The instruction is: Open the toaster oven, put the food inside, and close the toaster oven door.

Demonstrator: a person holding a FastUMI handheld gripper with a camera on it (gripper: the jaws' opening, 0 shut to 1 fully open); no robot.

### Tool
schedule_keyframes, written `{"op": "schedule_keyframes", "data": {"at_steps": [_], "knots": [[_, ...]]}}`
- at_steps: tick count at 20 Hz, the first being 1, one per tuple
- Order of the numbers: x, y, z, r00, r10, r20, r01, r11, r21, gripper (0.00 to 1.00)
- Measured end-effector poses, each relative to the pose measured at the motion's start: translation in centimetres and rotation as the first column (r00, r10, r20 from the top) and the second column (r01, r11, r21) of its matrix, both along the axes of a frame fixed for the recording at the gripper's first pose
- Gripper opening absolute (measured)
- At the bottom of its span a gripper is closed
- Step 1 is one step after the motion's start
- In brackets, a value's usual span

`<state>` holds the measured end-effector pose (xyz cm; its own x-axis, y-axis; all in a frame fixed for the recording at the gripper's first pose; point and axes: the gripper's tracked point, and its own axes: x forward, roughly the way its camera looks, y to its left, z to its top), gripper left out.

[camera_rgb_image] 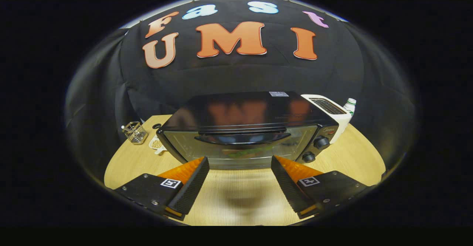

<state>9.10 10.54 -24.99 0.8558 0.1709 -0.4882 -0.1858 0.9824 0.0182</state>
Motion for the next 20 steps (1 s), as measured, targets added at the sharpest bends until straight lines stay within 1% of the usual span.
{"op": "schedule_keyframes", "data": {"at_steps": [2,6,10,15,20], "knots": [[-0.6,-0.6,0.2,1.0,-0.004,0.005,0.004,1.0,-0.008,1.0],[-1.6,-2.0,2.4,0.998,-0.044,0.04,0.043,0.998,0.044,0.99],[-2.0,-4.9,7.2,0.989,-0.105,0.108,0.097,0.992,0.077,1.0],[-2.3,-9.6,14.9,0.955,-0.18,0.234,0.164,0.983,0.087,0.99],[-4.1,-13.9,21.7,0.912,-0.217,0.347,0.193,0.976,0.102,0.99]]}}
